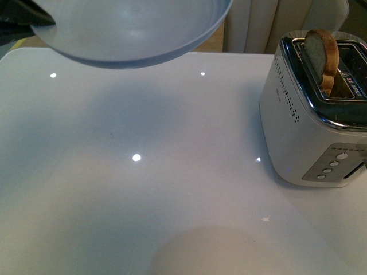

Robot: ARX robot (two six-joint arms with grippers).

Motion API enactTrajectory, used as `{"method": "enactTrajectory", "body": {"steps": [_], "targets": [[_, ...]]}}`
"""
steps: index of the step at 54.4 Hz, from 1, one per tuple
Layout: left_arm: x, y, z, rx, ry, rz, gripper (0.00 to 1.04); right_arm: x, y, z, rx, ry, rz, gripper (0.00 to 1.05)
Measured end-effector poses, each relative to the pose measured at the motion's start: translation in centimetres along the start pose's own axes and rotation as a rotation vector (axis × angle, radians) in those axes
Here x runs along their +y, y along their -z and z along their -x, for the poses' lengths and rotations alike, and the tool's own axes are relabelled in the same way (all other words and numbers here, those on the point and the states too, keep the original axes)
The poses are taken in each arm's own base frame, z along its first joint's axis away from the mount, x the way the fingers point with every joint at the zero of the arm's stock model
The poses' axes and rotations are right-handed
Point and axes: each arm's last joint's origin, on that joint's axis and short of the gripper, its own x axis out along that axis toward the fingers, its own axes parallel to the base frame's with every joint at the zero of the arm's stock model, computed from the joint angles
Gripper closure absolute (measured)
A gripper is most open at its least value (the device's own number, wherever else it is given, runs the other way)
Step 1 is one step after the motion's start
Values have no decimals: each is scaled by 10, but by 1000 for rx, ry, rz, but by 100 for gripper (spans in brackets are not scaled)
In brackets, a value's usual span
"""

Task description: Left arm holds plate, right arm toasts bread

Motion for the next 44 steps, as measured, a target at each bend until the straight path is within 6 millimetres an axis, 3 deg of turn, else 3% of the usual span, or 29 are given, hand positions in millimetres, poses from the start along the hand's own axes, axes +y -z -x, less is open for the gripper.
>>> {"method": "enactTrajectory", "body": {"steps": [6, 21, 35, 44], "targets": [[37, -7, -9, 13, -35, 13, 102, 0, 0, 0, 0, 0, 0, 9], [107, -16, -21, 26, -70, 35, 102, 0, 0, 0, 0, 0, 0, 9], [165, -12, -33, 52, -94, 61, 102, 0, 0, 0, 0, 0, 0, 9], [216, 1, -53, 103, -134, 115, 102, 0, 0, 0, 0, 0, 0, 9]]}}
